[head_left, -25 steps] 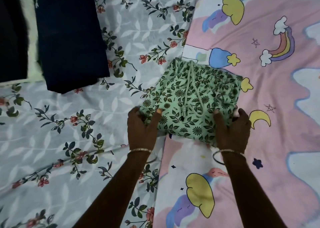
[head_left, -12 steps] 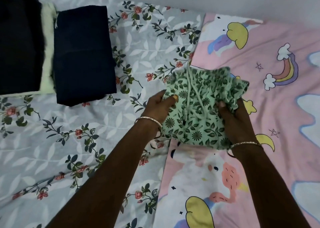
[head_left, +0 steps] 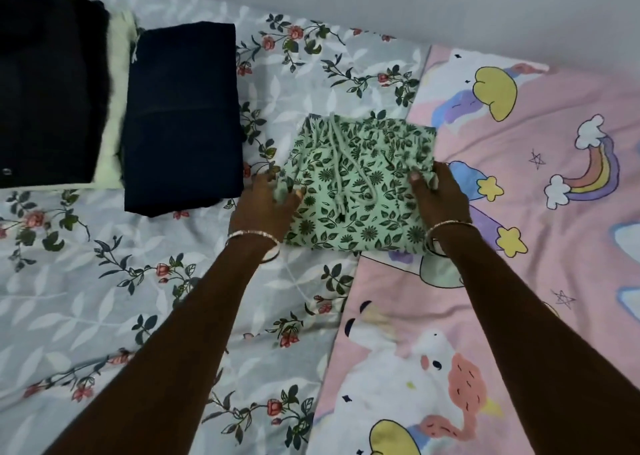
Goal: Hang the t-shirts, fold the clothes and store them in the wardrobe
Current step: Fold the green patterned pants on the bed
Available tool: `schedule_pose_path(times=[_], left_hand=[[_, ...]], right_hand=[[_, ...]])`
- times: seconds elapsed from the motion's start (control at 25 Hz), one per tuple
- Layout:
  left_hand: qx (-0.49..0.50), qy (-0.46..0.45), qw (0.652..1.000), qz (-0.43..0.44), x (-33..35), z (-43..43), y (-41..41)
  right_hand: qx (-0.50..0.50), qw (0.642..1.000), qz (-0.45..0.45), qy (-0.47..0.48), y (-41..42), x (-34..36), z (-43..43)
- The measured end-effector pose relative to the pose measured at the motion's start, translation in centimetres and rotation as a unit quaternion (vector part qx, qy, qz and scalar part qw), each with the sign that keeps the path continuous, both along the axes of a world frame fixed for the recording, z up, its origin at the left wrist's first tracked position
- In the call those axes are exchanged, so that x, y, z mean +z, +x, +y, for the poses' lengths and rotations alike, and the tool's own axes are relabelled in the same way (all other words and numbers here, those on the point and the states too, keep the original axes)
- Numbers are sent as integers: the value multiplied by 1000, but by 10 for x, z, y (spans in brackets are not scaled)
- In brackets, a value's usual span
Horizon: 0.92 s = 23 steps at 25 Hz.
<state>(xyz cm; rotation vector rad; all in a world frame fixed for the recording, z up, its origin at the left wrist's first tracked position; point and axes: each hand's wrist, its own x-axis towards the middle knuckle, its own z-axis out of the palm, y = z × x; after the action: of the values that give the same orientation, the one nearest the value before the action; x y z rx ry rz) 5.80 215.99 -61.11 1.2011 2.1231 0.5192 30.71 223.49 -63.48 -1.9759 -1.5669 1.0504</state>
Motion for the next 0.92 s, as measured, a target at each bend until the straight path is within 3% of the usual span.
schedule_pose_path(times=[0.12,0.28,0.48,0.76,0.92], left_hand=[[-65,39,996,38,-15,-49,-7],[-15,69,997,22,-17,-114,-9],[12,67,997,-39,0,-162,-5],[69,121,976,-170,56,-215,-19],[110,147,966,-184,103,-281,-47]], right_hand=[[-27,997,-68,19,13,2,-23],[-61,991,-118,4,24,8,-82],[-49,997,-46,-43,4,24,-180],[18,994,106,30,-80,74,-287],[48,987,148,42,-134,131,-334]])
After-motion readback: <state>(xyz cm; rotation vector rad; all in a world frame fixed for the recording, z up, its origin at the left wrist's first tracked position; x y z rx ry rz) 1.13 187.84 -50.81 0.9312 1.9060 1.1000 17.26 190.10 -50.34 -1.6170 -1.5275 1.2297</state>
